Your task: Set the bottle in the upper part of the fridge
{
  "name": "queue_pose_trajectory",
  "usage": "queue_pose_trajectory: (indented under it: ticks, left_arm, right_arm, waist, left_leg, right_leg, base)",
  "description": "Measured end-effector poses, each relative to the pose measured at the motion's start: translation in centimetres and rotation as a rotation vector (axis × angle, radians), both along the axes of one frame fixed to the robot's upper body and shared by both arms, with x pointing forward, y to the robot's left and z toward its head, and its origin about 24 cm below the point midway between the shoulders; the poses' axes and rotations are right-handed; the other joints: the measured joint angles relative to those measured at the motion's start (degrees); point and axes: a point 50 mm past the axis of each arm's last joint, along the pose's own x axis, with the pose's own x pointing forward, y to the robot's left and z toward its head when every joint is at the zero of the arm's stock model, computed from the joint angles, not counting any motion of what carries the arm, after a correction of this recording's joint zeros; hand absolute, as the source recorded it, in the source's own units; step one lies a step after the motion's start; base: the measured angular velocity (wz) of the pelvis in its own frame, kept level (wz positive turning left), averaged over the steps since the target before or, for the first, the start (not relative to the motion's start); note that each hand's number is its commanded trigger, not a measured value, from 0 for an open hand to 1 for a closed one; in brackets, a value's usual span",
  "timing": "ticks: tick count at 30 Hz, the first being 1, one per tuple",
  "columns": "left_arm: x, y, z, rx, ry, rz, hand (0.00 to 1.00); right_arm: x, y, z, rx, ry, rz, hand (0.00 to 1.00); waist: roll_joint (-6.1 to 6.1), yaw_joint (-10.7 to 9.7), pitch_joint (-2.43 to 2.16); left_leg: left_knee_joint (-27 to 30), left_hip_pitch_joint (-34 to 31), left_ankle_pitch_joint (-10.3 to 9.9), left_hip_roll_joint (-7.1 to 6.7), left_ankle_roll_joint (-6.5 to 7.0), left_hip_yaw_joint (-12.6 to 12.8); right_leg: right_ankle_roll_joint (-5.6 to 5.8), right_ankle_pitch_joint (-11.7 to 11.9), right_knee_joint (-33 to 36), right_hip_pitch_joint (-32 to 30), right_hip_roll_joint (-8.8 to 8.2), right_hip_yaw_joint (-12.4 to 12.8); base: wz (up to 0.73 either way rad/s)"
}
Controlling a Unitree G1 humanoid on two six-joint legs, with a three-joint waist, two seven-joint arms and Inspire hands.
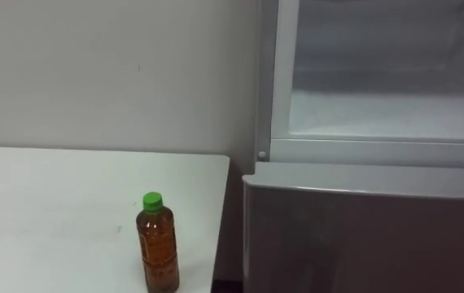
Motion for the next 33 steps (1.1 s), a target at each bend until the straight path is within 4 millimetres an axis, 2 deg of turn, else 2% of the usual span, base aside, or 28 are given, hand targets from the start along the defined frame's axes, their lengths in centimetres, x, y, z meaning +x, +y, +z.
queue_pose_trajectory:
  ticks: [2,3,7,11,22,25,28,33]
  left_arm:
    - [-0.1,0.2,0.0,0.003,0.002,-0.001,0.00]
    - [0.1,0.2,0.1,0.004,-0.002,-0.004,0.00]
    - [0.1,0.1,0.0,-0.003,-0.001,-0.018,0.00]
    - [0.3,0.1,0.1,-0.005,-0.004,-0.050,0.00]
    - [0.2,0.3,0.1,0.009,0.002,-0.071,0.00]
    - [0.4,0.4,0.2,0.017,0.001,-0.090,0.00]
    - [0.4,0.7,0.2,0.030,0.003,-0.096,0.00]
    - [0.5,1.1,0.3,0.039,0.003,-0.098,0.00]
  right_arm:
    - [0.7,0.7,1.1,0.012,-0.064,0.032,0.00]
    - [0.8,1.0,1.5,0.019,-0.077,0.046,0.00]
    - [1.4,1.6,2.7,0.034,-0.123,0.078,0.00]
    - [2.1,2.1,3.9,0.046,-0.162,0.101,0.00]
    - [3.2,2.2,7.9,-0.034,-0.281,0.213,0.00]
    - [3.6,2.1,8.8,-0.054,-0.311,0.235,0.00]
    - [4.1,2.3,9.8,-0.057,-0.347,0.255,0.00]
    - [4.7,2.5,10.8,-0.073,-0.370,0.278,0.00]
  waist:
    - [-0.10,0.0,0.07]
    - [-0.13,0.0,0.29]
    - [0.09,0.2,0.18]
    - [0.29,0.4,0.31]
    - [-0.05,3.5,0.44]
    - [-0.44,4.6,0.43]
    - [-1.32,5.5,0.79]
    - [-2.03,6.1,0.69]
  left_leg:
    - [0.0,0.0,0.0,0.09,-0.01,0.2]
    - [0.0,0.0,0.0,0.10,-0.02,0.2]
    - [0.0,-0.4,0.0,0.06,-0.01,0.5]
    - [0.0,-1.1,0.0,0.08,0.02,0.3]
    - [0.1,-1.3,0.1,0.09,0.12,0.3]
    - [0.2,-1.9,0.4,0.05,0.11,0.4]
    - [0.2,-2.5,0.8,0.07,0.06,0.7]
    - [0.2,-3.4,1.2,0.06,0.06,0.6]
  right_leg:
    - [-0.08,0.2,0.0,0.2,0.22,0.6]
    - [-0.12,0.2,0.0,0.1,0.24,0.7]
    - [-0.08,0.6,0.2,-0.9,0.27,1.9]
    - [-0.20,1.1,0.3,-1.9,0.30,2.0]
    - [-0.52,1.4,1.6,-2.9,0.30,2.5]
    - [-0.71,1.5,2.6,-4.0,0.26,3.1]
    - [-0.97,1.6,2.9,-4.9,0.24,3.4]
    - [-1.18,1.8,2.9,-5.8,0.14,3.2]
  base:
    - [-0.16]
    - [-0.12]
    - [-0.19]
    - [-0.11]
    - [-0.05]
    - [-0.05]
    - [-0.07]
    - [0.00]
